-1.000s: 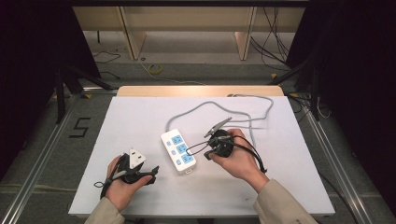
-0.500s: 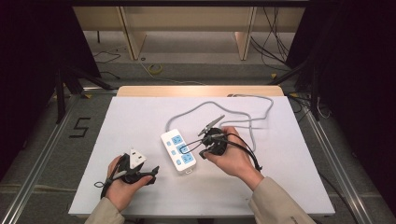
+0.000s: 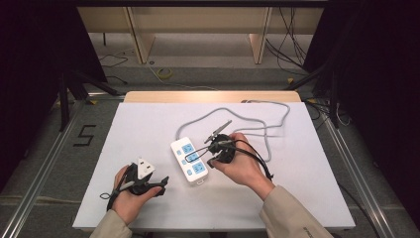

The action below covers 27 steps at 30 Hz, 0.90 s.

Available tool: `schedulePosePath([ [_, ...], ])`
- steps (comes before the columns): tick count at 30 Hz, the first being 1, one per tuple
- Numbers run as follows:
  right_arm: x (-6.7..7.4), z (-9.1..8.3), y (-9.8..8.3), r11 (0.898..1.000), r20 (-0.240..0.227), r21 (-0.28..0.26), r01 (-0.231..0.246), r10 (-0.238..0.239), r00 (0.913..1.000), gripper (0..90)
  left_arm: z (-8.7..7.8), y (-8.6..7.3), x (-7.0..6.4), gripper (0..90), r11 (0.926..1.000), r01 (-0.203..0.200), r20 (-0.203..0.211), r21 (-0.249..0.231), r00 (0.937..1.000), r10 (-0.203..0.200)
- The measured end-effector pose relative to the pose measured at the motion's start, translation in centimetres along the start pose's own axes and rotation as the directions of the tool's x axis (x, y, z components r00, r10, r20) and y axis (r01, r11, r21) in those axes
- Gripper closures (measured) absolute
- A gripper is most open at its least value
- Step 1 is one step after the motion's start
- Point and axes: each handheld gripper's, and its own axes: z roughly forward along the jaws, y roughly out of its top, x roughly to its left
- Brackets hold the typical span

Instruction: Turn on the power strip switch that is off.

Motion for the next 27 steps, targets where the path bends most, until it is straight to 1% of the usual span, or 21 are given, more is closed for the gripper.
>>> schedulePosePath([
  [4, 0.2, 0.2, 0.3, 1.000, -0.001, 0.007, -0.003, 0.003, 1.0000, 90.0, 0.0, 0.0, 0.0, 20.7, 1.0000, -0.003, 0.000, 0.000, 1.0000, 0.003],
  [11, 0.4, 0.6, 0.8, 1.000, -0.004, 0.014, 0.010, -0.010, 0.9999, 90.0, 0.0, 0.0, 0.0, 20.7, 1.0000, -0.003, 0.002, -0.001, 1.0000, 0.003],
  [12, 0.5, 0.7, 0.9, 1.000, -0.009, 0.016, 0.005, -0.004, 1.0000, 90.0, 0.0, 0.0, 0.0, 20.7, 1.0000, -0.003, 0.002, 0.000, 1.0000, 0.003],
  [13, 0.5, 0.8, 0.9, 1.000, -0.008, 0.016, 0.011, -0.011, 0.9999, 90.0, 0.0, 0.0, 0.0, 20.7, 1.0000, -0.003, 0.001, -0.003, 1.0000, 0.003],
  [15, 0.6, 0.9, 1.1, 1.000, -0.012, 0.018, 0.006, -0.005, 0.9999, 90.0, 0.0, 0.0, 0.0, 20.7, 1.0000, -0.001, 0.000, -0.001, 1.0000, 0.001],
  [26, 1.0, 1.5, 1.9, 0.999, -0.015, 0.029, 0.016, -0.016, 0.9998, 90.0, 0.0, 0.0, -0.1, 20.8, 1.0000, -0.003, 0.002, -0.002, 1.0000, 0.003],
  [27, 1.1, 1.5, 2.0, 0.999, -0.015, 0.033, 0.011, -0.011, 0.9998, 90.0, 0.0, 0.0, -0.1, 20.7, 1.0000, -0.003, 0.003, -0.002, 1.0000, 0.003],
])
